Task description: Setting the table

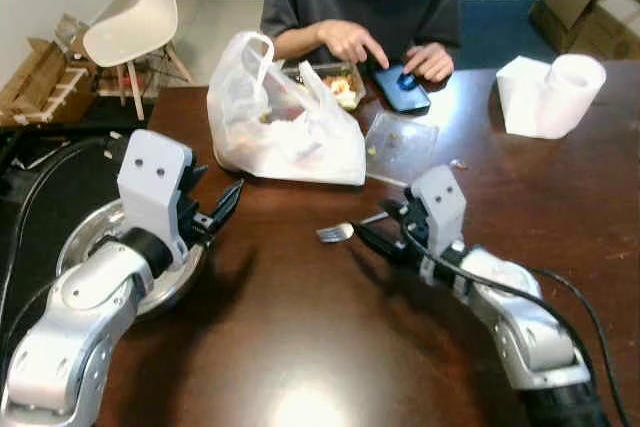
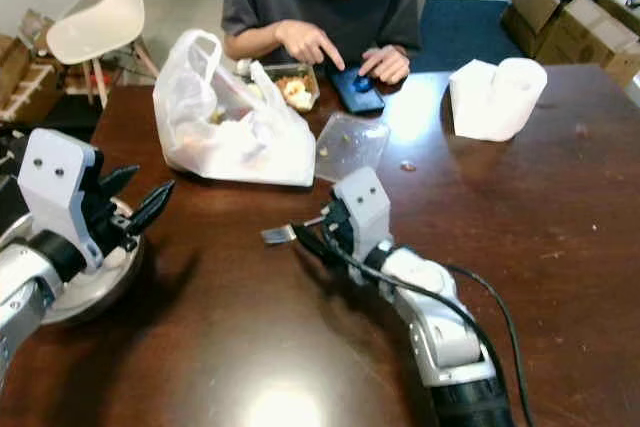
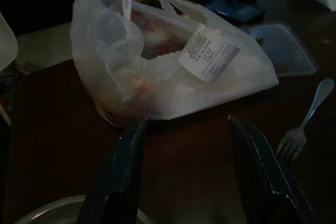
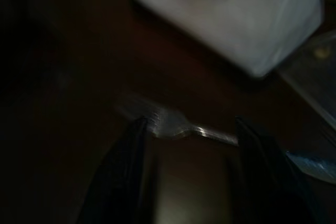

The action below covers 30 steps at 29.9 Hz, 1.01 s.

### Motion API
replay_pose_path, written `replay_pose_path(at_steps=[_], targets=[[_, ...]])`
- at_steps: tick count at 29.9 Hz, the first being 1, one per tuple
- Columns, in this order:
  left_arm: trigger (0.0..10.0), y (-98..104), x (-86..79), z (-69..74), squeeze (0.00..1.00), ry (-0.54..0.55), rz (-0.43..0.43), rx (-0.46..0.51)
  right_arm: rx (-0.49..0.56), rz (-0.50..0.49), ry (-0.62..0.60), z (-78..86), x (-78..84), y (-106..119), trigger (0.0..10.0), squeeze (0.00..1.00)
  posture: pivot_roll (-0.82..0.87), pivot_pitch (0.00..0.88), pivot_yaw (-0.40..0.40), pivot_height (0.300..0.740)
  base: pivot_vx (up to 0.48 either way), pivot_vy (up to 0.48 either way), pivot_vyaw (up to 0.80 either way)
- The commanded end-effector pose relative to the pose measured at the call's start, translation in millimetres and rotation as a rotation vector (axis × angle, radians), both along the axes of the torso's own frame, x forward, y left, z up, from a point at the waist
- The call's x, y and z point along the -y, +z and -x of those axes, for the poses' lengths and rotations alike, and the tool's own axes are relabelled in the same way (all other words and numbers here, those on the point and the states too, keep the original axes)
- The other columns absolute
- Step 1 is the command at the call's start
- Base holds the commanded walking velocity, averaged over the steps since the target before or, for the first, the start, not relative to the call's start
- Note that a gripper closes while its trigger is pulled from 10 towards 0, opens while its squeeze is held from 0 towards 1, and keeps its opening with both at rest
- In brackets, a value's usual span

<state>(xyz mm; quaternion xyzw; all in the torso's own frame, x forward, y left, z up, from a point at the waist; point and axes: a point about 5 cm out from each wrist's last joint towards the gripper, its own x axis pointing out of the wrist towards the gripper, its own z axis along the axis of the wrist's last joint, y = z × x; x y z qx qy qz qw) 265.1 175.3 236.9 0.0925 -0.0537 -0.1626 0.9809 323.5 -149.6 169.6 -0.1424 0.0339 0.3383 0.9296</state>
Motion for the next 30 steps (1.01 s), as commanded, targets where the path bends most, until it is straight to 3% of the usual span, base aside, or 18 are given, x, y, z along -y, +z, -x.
replay_pose_path(at_steps=[1,2,4,6,7,16,24,30], targets=[[10.0,-2.7,-7.9,3.0,0.00,0.022,-0.010,-0.022,0.008,0.082,0.013,-7.9,5.5,-9.5,10.0,0.00,0.09,0.160,0.140,0.740,0.000,0.000,0.00],[10.0,-1.3,-10.4,5.2,0.00,0.026,-0.019,-0.022,0.036,0.151,0.020,-17.0,7.7,-12.5,10.0,0.00,0.11,0.163,0.148,0.740,0.000,0.000,0.00],[10.0,-1.3,-10.4,5.2,0.00,0.026,-0.019,-0.022,0.036,0.151,0.020,-17.0,7.7,-12.5,10.0,0.00,0.11,0.163,0.148,0.740,0.000,0.000,0.00],[10.0,1.0,-13.2,7.5,0.00,0.031,-0.031,-0.020,0.082,0.187,0.007,-27.7,9.6,-11.6,10.0,0.00,0.15,0.163,0.158,0.740,0.000,0.000,0.00],[10.0,3.1,-16.7,9.7,0.00,0.039,-0.044,-0.019,0.120,0.186,-0.017,-36.3,10.7,-8.4,10.0,0.00,0.16,0.162,0.166,0.740,0.000,0.000,0.00],[10.0,9.7,-27.5,17.9,0.00,0.054,-0.093,-0.025,0.160,0.079,-0.061,-59.0,3.8,5.4,10.0,0.00,0.23,0.168,0.188,0.740,0.000,0.000,0.00],[10.0,14.5,-33.3,23.5,0.00,0.060,-0.116,-0.034,0.114,0.118,-0.082,-63.1,7.9,-5.0,10.0,0.00,0.27,0.181,0.202,0.740,0.000,0.000,0.00],[10.0,13.9,-31.7,24.9,0.00,0.054,-0.116,-0.044,0.023,0.249,-0.193,-59.4,37.4,-26.6,10.0,0.00,0.25,0.182,0.203,0.740,0.000,0.000,0.00]])
